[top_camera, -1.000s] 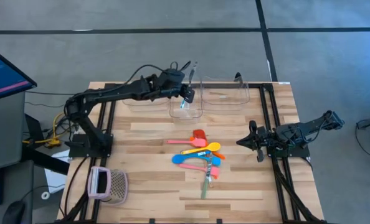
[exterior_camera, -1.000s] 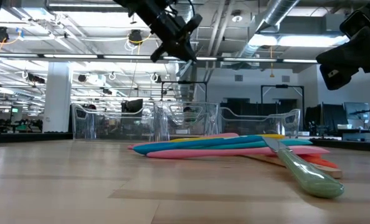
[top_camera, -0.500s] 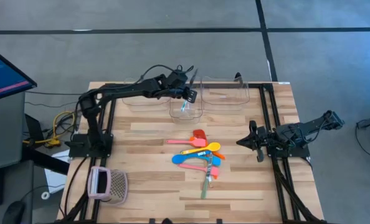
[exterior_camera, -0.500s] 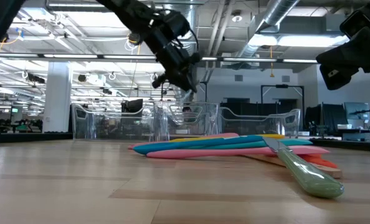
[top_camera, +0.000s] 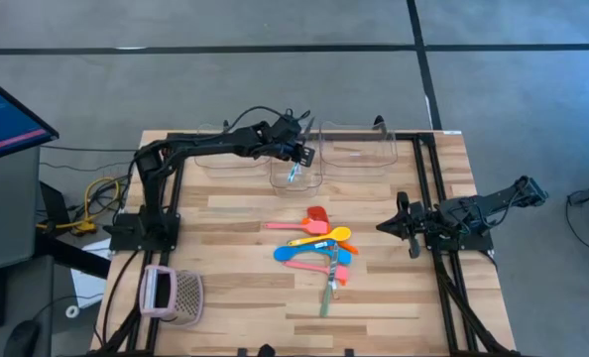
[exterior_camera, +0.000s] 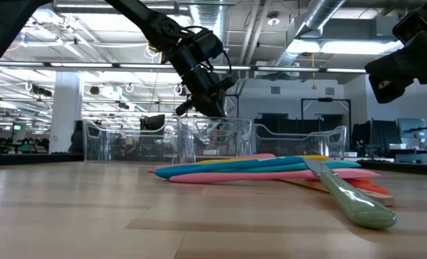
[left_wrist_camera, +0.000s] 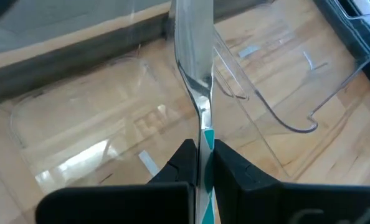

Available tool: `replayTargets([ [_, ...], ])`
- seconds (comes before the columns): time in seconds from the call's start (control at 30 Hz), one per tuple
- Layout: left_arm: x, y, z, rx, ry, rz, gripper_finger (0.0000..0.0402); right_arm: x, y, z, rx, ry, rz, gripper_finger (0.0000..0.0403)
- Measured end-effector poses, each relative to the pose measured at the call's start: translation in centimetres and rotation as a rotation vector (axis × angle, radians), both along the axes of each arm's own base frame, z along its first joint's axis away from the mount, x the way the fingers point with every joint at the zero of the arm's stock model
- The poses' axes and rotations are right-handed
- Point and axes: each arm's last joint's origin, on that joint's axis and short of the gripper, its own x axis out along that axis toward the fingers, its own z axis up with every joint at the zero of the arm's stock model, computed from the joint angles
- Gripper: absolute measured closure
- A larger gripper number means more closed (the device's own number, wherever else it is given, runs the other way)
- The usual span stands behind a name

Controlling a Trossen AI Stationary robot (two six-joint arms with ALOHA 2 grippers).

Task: Pick & Place Kitchen Items
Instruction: Put the blue table knife into the left transparent bin

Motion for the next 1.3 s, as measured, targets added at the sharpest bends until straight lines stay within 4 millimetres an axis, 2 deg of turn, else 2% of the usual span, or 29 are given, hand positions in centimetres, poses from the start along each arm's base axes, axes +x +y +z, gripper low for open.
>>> replayTargets([
  [0.13,-0.2,0.0,0.3,0.038,0.019,0.002,0.0396,0.0,0.0,0.0,0.000,0.000,-0.001,0.0400],
  [0.3,-1.8,0.1,3.2,0.087,0.012,0.037,0.0396,0.0,0.0,0.0,0.000,0.000,0.000,0.0400],
  [0.53,-5.4,-0.9,6.8,0.226,0.197,0.070,0.0396,0.0,0.0,0.0,0.000,0.000,-0.001,0.0400],
  [0.63,-6.8,-1.1,7.6,0.308,0.321,0.070,0.0396,0.0,0.0,0.0,0.000,0.000,-0.001,0.0400],
  [0.77,-8.2,-0.7,7.4,0.362,0.513,0.009,0.0396,0.0,-0.1,0.0,-0.012,-0.005,-0.037,0.0400],
  [0.97,-10.0,0.9,5.5,0.318,0.776,-0.101,0.0396,0.0,-0.5,0.1,-0.053,-0.017,-0.157,0.0400],
  [1.1,-11.4,1.9,5.4,0.278,0.861,-0.145,0.0396,0.0,-0.5,0.1,-0.053,-0.017,-0.157,0.0400],
  [1.3,-13.2,3.5,5.0,0.201,0.899,-0.222,0.0396,0.0,-0.5,0.1,-0.048,-0.017,-0.158,0.0400],
])
